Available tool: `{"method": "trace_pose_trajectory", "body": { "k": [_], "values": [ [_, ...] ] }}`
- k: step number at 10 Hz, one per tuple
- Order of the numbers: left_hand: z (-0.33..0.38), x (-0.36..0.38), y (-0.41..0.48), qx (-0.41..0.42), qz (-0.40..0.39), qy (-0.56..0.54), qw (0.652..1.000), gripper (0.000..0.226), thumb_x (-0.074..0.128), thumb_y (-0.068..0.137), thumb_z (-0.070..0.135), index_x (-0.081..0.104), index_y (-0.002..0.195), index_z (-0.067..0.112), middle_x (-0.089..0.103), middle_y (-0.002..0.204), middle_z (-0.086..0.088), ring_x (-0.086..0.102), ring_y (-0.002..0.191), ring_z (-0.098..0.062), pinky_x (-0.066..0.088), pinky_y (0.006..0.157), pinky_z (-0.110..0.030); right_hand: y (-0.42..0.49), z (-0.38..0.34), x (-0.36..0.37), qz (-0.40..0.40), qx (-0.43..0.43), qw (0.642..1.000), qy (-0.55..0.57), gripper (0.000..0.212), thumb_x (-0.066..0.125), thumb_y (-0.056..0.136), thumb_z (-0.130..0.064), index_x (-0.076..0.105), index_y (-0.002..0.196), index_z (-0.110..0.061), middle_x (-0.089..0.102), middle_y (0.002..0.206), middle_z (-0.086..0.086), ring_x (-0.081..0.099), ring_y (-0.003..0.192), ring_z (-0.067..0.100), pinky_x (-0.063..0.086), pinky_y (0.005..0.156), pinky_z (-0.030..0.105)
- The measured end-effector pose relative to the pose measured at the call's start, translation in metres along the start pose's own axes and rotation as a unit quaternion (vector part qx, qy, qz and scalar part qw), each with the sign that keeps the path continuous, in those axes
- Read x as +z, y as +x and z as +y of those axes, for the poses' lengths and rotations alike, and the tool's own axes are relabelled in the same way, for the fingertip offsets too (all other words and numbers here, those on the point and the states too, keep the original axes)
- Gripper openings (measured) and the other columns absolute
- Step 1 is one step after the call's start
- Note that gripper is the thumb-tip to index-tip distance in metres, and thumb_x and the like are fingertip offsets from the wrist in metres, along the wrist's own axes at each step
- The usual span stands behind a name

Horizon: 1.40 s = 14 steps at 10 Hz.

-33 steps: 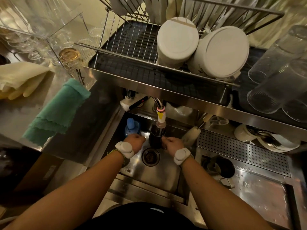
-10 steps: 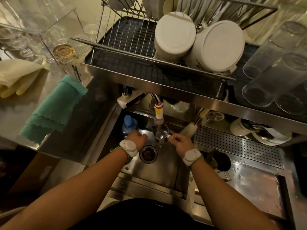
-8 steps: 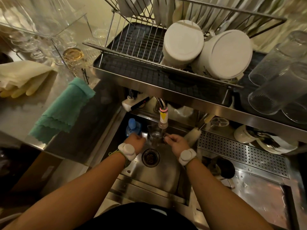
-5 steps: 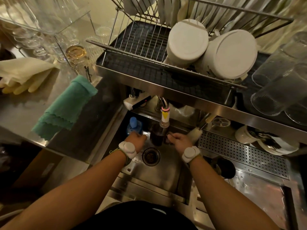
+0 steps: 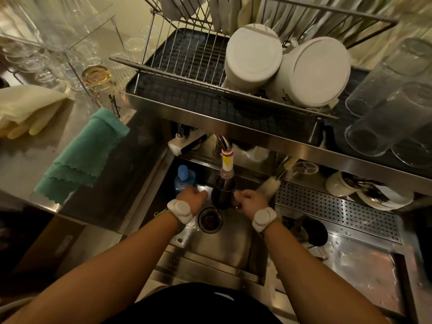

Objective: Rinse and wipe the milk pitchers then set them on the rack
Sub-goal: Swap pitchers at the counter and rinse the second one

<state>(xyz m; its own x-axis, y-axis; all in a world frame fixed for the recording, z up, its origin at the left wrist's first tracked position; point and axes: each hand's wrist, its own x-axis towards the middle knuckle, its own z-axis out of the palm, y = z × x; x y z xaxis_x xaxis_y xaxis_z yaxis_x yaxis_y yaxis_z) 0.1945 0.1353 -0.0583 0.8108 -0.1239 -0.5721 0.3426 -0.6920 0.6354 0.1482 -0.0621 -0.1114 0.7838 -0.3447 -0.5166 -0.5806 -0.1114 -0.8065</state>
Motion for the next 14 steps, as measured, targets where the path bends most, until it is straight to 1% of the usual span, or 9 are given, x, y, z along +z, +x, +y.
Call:
{"method": "trace_pose_trajectory", "body": {
  "k": [3,4,5,6,8,10,11,12,14],
  "values": [
    [0.0,0.001,0.002,0.006,-0.005,-0.008,1.0,0.034,0.06,0.09,0.031,0.048,0.066,0.01,0.05,0.069,-0.011,0.047,0.067,-0.023,0.036,0.062,-0.029,-0.008,0.002,0.01,-0.035,0.131,0.973,0.185,0.025,0.05,0.105,-0.023,0.062,0.092,-0.005,0.065,0.078,0.014,0.066,0.067,0.025,0.06,0.069,0.046],
    [-0.001,-0.001,0.0,0.005,-0.014,0.018,1.0,0.034,0.051,0.097,0.038,0.062,0.091,0.006,0.055,0.085,-0.012,0.053,0.078,-0.023,0.039,0.063,-0.027,-0.014,0.01,0.019,-0.052,0.182,0.94,0.285,0.028,0.046,0.105,-0.023,0.066,0.093,-0.007,0.061,0.067,0.007,0.061,0.06,0.018,0.052,0.053,0.032],
    [-0.008,-0.004,0.006,0.005,0.015,0.018,1.0,0.043,0.032,0.106,0.031,0.04,0.145,0.015,0.046,0.138,-0.022,0.051,0.123,-0.036,0.041,0.101,-0.032,-0.017,0.015,0.032,-0.068,0.273,0.878,0.388,0.023,0.041,0.103,-0.011,0.061,0.093,-0.009,0.057,0.061,0.003,0.051,0.05,0.01,0.043,0.037,0.021],
    [-0.006,-0.011,0.006,-0.016,0.023,0.003,1.0,0.049,0.026,0.106,0.039,0.037,0.149,0.016,0.041,0.149,-0.021,0.043,0.133,-0.039,0.034,0.111,-0.04,-0.016,0.014,0.042,-0.098,0.312,0.846,0.422,0.025,0.038,0.102,-0.008,0.057,0.085,-0.01,0.055,0.051,0.002,0.047,0.036,0.007,0.036,0.031,0.015],
    [-0.017,-0.013,0.008,-0.043,0.041,-0.066,0.996,0.059,0.029,0.098,0.059,0.053,0.136,0.02,0.058,0.131,-0.017,0.058,0.114,-0.034,0.042,0.094,-0.036,-0.015,0.005,0.051,-0.128,0.302,0.858,0.396,0.029,0.033,0.102,-0.007,0.053,0.082,-0.012,0.047,0.059,0.0,0.042,0.045,0.006,0.031,0.033,0.015],
    [-0.021,0.0,0.031,-0.113,-0.021,-0.206,0.972,0.07,0.045,0.094,0.06,0.052,0.133,0.002,0.06,0.127,-0.027,0.063,0.109,-0.043,0.053,0.091,-0.05,-0.006,-0.002,0.045,-0.09,0.236,0.873,0.418,0.027,0.042,0.107,-0.019,0.06,0.089,-0.01,0.065,0.063,0.003,0.059,0.063,0.013,0.043,0.053,0.021],
    [-0.015,0.01,0.038,-0.133,-0.073,-0.266,0.952,0.067,0.049,0.092,0.061,0.059,0.126,0.004,0.068,0.112,-0.02,0.068,0.084,-0.03,0.056,0.071,-0.036,0.001,0.0,0.037,-0.072,0.216,0.874,0.429,0.025,0.045,0.106,-0.019,0.061,0.09,-0.008,0.07,0.058,0.003,0.063,0.058,0.013,0.046,0.059,0.025],
    [-0.004,0.02,0.049,-0.154,-0.103,-0.322,0.928,0.06,0.057,0.082,0.067,0.067,0.114,0.017,0.073,0.107,-0.014,0.069,0.1,-0.032,0.053,0.094,-0.048,0.006,0.005,0.027,-0.059,0.202,0.866,0.454,0.022,0.049,0.104,-0.018,0.063,0.093,-0.005,0.072,0.066,0.007,0.069,0.062,0.017,0.054,0.064,0.03],
    [0.021,0.043,0.062,-0.128,-0.13,-0.323,0.928,0.045,0.063,0.092,0.042,0.059,0.127,0.015,0.066,0.122,-0.014,0.062,0.115,-0.04,0.058,0.076,-0.039,0.0,0.021,-0.002,-0.038,0.172,0.863,0.473,0.018,0.052,0.102,-0.015,0.067,0.104,-0.005,0.076,0.092,0.01,0.075,0.079,0.021,0.057,0.061,0.03]
  ]
}}
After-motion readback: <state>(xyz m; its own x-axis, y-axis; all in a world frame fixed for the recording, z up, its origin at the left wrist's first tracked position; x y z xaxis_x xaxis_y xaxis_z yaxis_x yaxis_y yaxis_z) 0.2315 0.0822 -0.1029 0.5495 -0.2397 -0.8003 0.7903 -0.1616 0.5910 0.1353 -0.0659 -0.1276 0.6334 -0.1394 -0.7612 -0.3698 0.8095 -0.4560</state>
